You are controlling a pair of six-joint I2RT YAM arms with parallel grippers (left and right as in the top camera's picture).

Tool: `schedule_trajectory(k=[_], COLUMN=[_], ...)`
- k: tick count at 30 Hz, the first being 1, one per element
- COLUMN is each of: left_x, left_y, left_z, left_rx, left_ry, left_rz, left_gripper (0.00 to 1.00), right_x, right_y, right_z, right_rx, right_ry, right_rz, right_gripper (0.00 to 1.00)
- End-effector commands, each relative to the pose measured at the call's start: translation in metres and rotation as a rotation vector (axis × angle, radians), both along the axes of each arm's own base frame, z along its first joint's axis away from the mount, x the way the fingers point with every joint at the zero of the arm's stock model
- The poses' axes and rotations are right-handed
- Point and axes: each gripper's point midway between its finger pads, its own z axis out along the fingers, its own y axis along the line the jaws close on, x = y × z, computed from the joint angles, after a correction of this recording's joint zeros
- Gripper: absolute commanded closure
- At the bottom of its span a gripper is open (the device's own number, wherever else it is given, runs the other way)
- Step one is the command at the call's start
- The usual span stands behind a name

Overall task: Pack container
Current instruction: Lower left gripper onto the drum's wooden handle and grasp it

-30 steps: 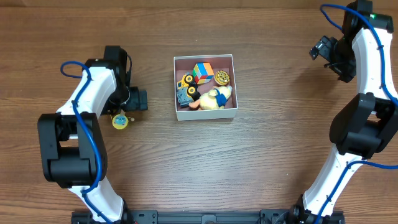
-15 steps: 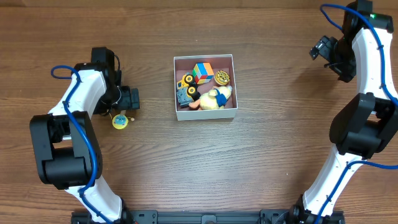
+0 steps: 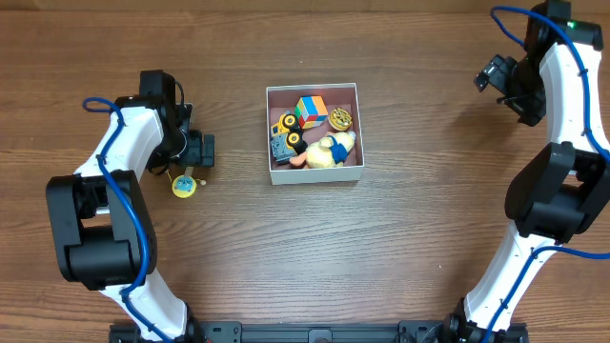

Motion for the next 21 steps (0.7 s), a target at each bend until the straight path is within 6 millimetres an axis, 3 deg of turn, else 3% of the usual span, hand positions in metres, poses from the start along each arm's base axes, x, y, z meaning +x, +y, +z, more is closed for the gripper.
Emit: schedule_trajectory(k=[1,7,10,21], left_x=[-0.0046,-0.0021,-0.0022,-0.0047], left_y=[-0.0022,-0.002,-0.002,-0.0067], left_z=[-0.0062,-0.0064,-0.0064,-0.0124], left_rx=[-0.016,-0.015,-0.015,-0.04], left_ry=[0.005,-0.006,-0.006,-0.009], left_rz=[-0.028,-0.028,-0.028,-0.038], left_gripper=[0.0,0.0,0.08,0.13], right_x=[0.0003,0.0003,0.0003,0.0003], right_y=[0.0008,0.0008,0.0008,0.0008], right_z=[0.0014,0.0014,0.0014,0.0014], right_rx=[-0.003,-0.003,-0.003,-0.003], right_ry=[-0.004,-0.004,-0.004,-0.004], right_rz=[0.004,0.004,0.004,0.004], right_gripper=[0.0,0.0,0.0,0.0])
